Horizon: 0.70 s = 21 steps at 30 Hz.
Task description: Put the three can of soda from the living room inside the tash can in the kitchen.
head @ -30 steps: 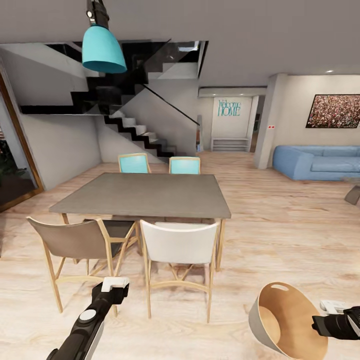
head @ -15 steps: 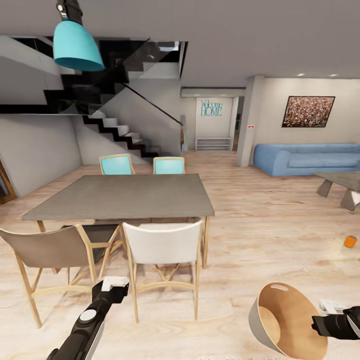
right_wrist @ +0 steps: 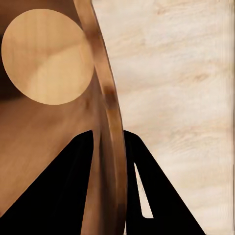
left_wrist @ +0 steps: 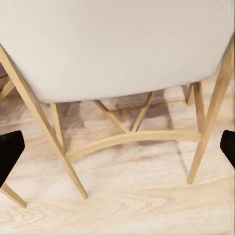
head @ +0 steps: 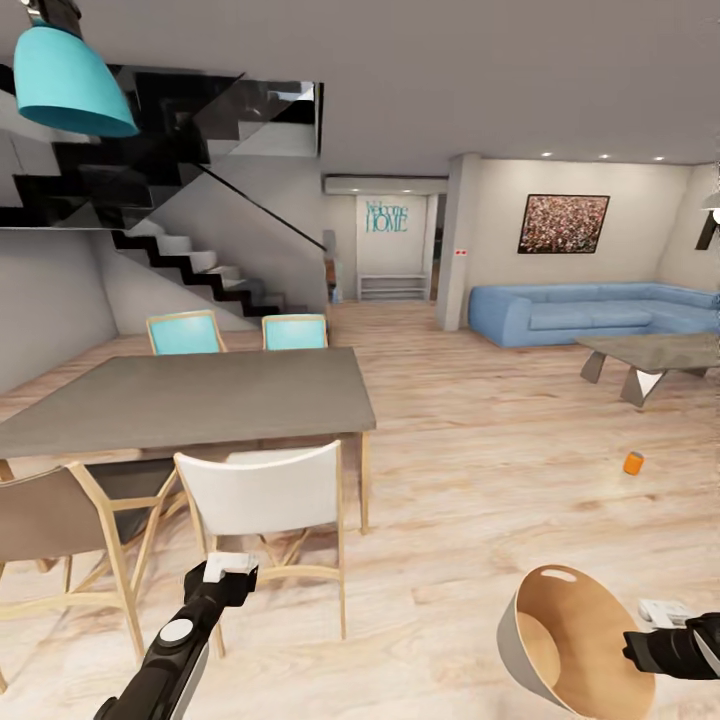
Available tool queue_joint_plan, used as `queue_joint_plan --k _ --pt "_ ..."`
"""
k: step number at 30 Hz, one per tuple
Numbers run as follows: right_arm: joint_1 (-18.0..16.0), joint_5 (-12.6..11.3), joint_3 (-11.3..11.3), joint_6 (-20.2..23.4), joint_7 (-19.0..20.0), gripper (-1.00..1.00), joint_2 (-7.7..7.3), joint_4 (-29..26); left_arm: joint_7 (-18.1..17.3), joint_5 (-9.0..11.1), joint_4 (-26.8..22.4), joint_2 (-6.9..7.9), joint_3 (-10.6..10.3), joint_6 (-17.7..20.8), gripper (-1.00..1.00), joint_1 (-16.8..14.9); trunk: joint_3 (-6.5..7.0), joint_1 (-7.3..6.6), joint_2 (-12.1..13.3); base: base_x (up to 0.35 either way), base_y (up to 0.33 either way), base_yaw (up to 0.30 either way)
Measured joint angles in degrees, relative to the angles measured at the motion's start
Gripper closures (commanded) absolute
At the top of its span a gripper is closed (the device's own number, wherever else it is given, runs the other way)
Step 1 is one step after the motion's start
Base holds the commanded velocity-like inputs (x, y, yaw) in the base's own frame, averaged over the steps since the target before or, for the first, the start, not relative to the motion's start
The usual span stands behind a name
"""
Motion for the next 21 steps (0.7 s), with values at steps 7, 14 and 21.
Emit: queue_joint_plan --k 7,14,21 --pt "0.0 -0.3 -0.1 -3.3 -0.1 1.00 0.01 0.0 0.0 0.0 0.0 0.00 -0.1 0.0 -1.00 0.0 0.00 0.00 0.0 0.000 -0.283 -0.024" --pt "0.0 -0.2 0.0 -3.6 -0.1 1.00 -0.03 0.1 0.0 0.0 0.0 0.03 -0.1 0.0 -1.00 0.0 0.14 0.00 0.0 0.000 -0.283 -0.182" --pt "0.0 -0.1 0.0 -3.6 -0.2 1.00 -0.08 0.1 -0.1 0.0 0.0 0.01 -0.1 0.0 -1.00 0.0 0.40 0.00 0.0 0.033 -0.282 -0.234"
